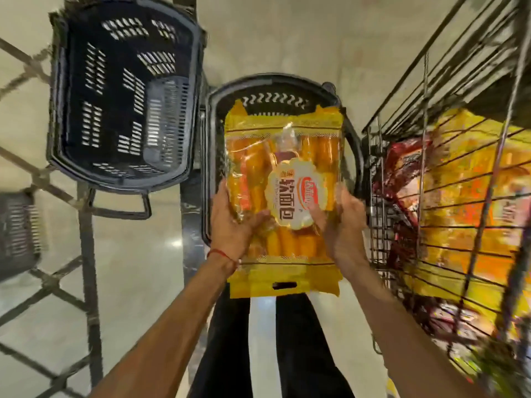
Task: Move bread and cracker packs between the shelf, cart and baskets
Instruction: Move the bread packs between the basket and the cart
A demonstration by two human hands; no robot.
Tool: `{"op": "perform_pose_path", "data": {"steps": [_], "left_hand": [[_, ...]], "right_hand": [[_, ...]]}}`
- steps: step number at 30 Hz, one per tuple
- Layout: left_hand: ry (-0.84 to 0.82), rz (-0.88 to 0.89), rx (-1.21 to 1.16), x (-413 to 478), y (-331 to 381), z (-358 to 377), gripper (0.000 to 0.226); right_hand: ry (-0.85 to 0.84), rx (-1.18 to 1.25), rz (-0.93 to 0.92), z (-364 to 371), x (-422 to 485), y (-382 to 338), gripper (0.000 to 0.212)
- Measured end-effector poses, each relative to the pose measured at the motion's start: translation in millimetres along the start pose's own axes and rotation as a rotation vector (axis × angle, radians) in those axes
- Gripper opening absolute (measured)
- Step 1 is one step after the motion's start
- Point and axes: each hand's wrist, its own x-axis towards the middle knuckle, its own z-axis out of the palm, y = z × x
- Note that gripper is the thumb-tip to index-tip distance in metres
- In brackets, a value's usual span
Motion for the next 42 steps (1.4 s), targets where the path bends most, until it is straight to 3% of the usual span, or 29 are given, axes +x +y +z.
{"op": "perform_pose_path", "data": {"steps": [5, 12, 21, 25, 33, 42], "left_hand": [[0.059, 0.043, 0.196, 95.2, -71.7, 22.4, 0.101], [0.078, 0.033, 0.277, 195.8, -182.2, 70.1, 0.100], [0.031, -0.078, 0.317, 241.4, -237.4, 86.9, 0.109], [-0.072, -0.058, 0.337, 209.3, -199.5, 73.7, 0.097], [-0.160, 0.193, 0.725, 74.7, -61.8, 22.8, 0.065], [-0.177, 0.500, 1.039, -80.9, 87.7, -24.3, 0.055]], "right_hand": [[0.007, -0.020, 0.056, 58.9, 84.9, 57.2, 0.076], [0.006, -0.074, 0.137, 141.0, 185.6, 156.9, 0.092], [-0.062, -0.101, 0.219, 183.4, 219.6, 205.0, 0.089], [-0.118, -0.174, 0.140, 165.9, 190.3, 172.9, 0.081], [-0.162, -0.551, -0.101, 76.0, 40.6, 55.1, 0.063], [-0.269, -0.891, -0.386, -37.7, -101.5, -54.8, 0.060]]}}
